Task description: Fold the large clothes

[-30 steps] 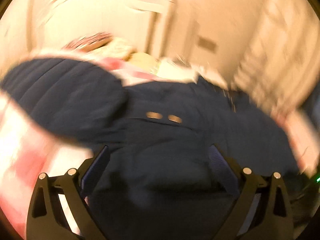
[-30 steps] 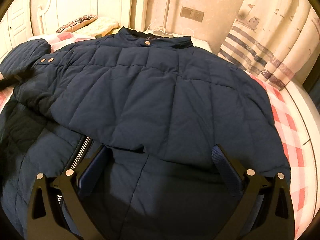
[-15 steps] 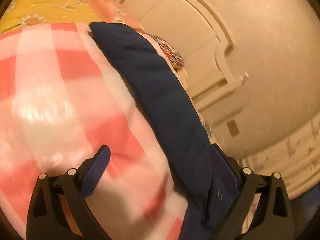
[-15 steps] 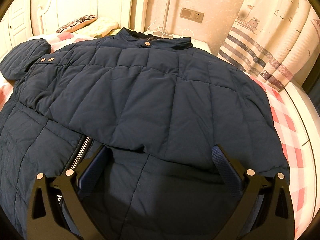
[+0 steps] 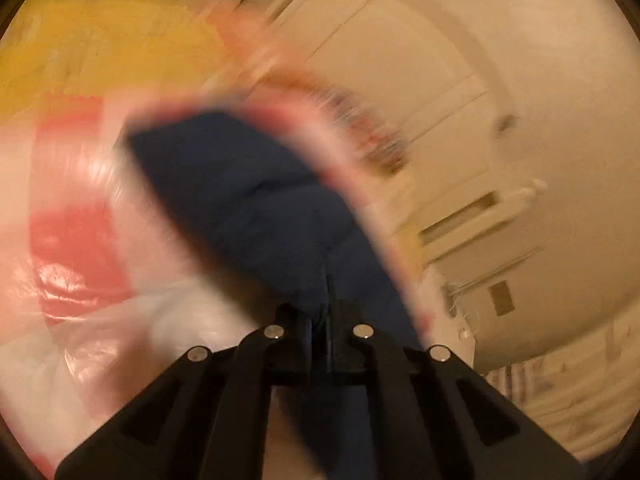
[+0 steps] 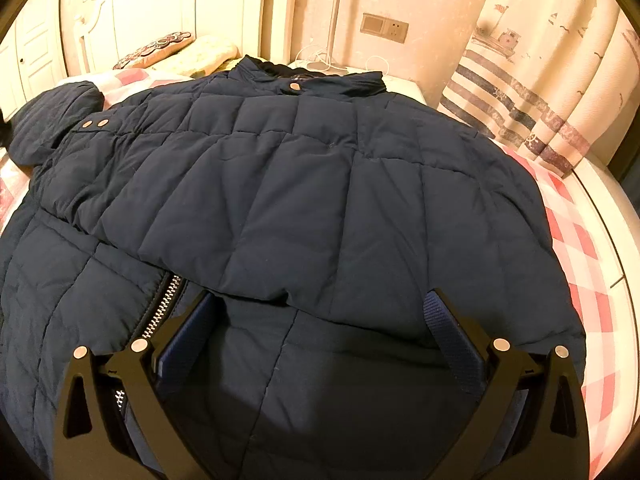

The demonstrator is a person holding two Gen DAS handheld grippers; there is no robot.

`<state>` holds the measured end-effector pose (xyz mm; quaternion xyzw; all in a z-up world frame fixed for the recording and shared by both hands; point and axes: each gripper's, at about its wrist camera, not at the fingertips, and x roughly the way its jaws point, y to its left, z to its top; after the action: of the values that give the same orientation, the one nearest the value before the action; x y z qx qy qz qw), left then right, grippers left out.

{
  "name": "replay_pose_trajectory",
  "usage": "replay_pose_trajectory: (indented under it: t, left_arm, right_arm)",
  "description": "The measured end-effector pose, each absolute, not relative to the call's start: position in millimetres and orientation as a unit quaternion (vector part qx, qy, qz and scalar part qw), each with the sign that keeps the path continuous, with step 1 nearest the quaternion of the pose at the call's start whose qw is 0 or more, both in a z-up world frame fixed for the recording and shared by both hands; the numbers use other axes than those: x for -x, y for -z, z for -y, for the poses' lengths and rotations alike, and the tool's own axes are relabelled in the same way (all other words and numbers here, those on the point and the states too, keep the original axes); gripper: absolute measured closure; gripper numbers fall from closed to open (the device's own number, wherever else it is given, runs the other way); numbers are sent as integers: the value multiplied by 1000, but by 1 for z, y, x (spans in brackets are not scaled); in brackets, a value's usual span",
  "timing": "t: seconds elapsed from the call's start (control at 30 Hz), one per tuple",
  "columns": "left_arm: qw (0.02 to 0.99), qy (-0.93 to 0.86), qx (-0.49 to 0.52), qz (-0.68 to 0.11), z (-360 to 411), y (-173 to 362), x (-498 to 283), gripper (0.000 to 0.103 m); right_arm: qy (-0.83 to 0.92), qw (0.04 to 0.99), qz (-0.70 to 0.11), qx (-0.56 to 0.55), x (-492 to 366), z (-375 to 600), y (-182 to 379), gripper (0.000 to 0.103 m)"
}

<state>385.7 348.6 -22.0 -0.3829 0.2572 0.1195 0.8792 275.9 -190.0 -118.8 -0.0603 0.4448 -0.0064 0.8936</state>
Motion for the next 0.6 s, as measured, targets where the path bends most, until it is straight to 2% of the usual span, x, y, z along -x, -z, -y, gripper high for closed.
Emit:
replay_pose_trajectory:
  t: [0.07,0.17,0.3,0.4,0.53,0.6]
  left_arm:
    - [922,-60,309,-226,-286,-18,-376,100]
    - [941,69,250,-216,-192,-54,-368,100]
    - [934,201,153,-254,-60,-61,-358,99]
    - [926,235,53,-289,40,-28,-347,99]
    - [894,232,-62,-377,130,54,-338,94]
    - [885,231,-119,-387,144,87,-329,85]
  right_arm:
    - [6,894,-444,60,-276,191,118,5]
    - [16,901,-430,56,-274,193,115,5]
    - [48,934,-353,-19,-255,220,93,6]
    - [68,942,-305,-125,-241,259,83,6]
    - [87,919,-276,-267,-229,310,90,6]
    - [88,910,-269,-302,-226,322,93,6]
